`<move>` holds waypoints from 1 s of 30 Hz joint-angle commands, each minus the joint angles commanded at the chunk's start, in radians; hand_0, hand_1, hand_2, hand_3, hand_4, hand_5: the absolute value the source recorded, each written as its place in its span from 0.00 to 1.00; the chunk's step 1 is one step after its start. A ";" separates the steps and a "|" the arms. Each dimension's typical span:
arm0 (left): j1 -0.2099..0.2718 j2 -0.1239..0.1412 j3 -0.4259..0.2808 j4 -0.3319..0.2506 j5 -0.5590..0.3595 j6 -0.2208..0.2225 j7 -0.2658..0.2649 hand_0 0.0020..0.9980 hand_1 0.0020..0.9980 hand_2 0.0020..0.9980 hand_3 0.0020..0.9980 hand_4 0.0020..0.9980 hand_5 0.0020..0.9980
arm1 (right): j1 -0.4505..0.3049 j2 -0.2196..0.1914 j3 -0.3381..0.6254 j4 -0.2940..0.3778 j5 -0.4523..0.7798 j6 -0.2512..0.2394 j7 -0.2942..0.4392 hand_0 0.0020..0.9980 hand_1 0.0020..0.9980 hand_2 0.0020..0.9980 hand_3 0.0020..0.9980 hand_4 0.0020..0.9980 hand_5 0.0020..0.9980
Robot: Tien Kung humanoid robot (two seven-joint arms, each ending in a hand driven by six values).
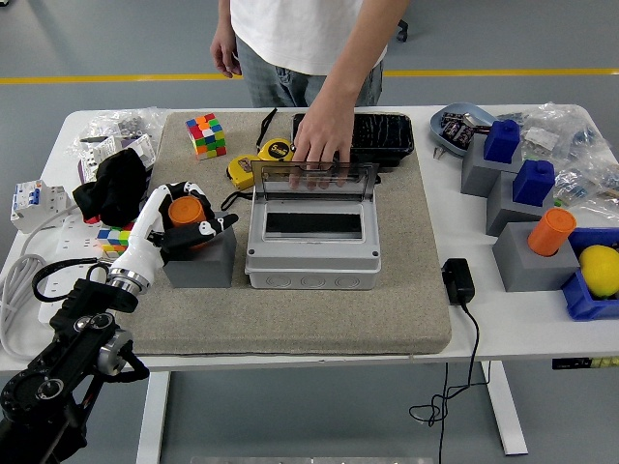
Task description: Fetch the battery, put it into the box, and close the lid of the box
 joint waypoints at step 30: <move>-0.054 -0.022 -0.027 -0.041 -0.005 0.041 0.004 0.03 0.00 0.03 0.00 1.00 0.11 | 0.005 0.000 0.001 0.000 0.002 0.001 0.001 0.81 0.75 0.75 0.80 1.00 1.00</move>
